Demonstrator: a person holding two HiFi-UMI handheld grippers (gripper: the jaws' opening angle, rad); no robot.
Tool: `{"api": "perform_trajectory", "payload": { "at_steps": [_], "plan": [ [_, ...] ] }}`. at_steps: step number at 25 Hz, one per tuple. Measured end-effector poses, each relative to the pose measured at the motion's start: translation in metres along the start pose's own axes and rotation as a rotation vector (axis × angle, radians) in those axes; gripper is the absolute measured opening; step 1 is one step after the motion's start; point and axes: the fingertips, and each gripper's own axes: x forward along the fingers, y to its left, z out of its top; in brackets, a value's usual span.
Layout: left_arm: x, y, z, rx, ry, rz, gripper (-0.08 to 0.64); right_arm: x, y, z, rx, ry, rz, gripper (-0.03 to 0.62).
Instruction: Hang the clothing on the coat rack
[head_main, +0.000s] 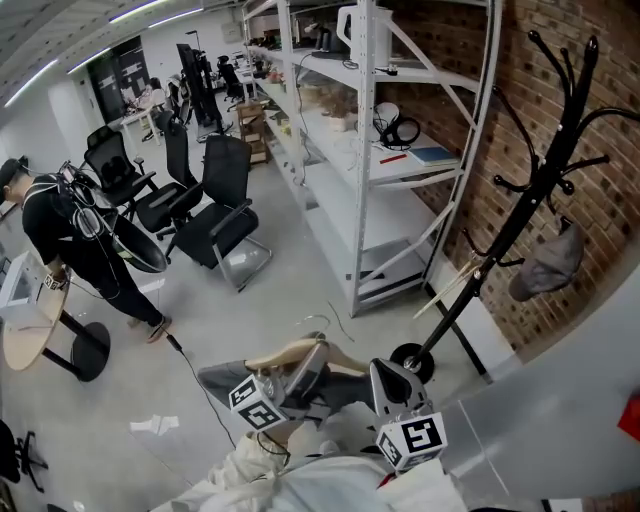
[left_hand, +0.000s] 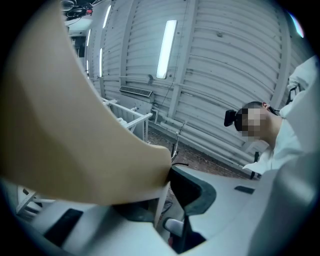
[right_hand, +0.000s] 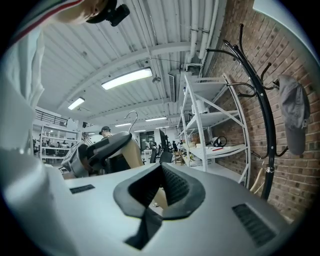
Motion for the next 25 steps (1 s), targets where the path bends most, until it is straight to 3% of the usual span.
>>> {"api": "perform_trajectory", "payload": {
  "at_steps": [17, 25],
  "plan": [
    [0.000, 0.041, 0.014, -0.056, -0.003, 0.002, 0.103, 0.044, 0.000, -0.006, -0.004, 0.044, -0.018, 0.023],
    [0.035, 0.079, -0.003, -0.100, 0.040, -0.013, 0.103, 0.085, -0.040, -0.013, 0.026, 0.057, -0.048, 0.023]
  ]
}}
